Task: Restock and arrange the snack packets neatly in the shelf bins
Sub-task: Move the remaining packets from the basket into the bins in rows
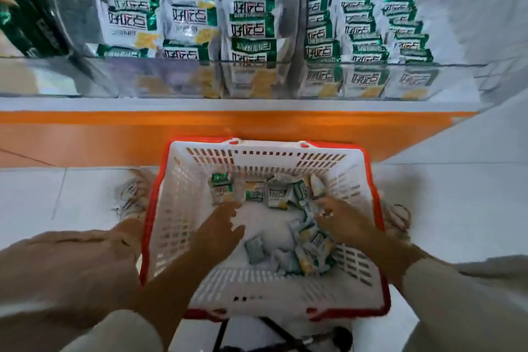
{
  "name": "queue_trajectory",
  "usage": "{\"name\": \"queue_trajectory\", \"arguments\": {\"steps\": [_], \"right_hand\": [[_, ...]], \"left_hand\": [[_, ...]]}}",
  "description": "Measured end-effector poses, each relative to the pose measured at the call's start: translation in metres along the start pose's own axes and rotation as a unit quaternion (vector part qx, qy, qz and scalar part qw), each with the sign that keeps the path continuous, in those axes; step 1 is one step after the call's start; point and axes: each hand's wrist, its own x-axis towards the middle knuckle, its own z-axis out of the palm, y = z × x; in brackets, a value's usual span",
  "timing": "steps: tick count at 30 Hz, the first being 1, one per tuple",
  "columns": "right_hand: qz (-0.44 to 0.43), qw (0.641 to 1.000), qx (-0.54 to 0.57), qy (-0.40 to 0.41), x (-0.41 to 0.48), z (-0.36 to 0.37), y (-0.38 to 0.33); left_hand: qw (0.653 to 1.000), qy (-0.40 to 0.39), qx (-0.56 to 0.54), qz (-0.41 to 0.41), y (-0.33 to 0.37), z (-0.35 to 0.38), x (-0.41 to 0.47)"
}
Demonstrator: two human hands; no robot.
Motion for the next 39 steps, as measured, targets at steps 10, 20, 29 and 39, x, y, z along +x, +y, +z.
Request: {"name": "queue_trajectory", "arguments": {"steps": [10, 20, 29, 39], "right_hand": [[0.125, 0.991, -0.013, 0.05, 0.023, 0.118, 0.068], [0.138, 0.99, 0.014, 0.037, 0.031, 0.137, 0.074], [0.054, 0.991, 0.069, 0.098, 0.022, 0.123, 0.055], [-0.122, 0.943, 0.219, 0.22, -0.018, 0.072, -0.046]], "left_hand": [[0.983, -0.16, 0.029, -0.084, -0.049, 0.077, 0.035], [0.969, -0.178, 0.116, -0.127, -0.05, 0.119, 0.053], [0.975, -0.085, -0.069, -0.194, -0.035, 0.104, 0.045], [0.813, -0.106, -0.54, -0.188, 0.064, 0.02, 0.002]]}}
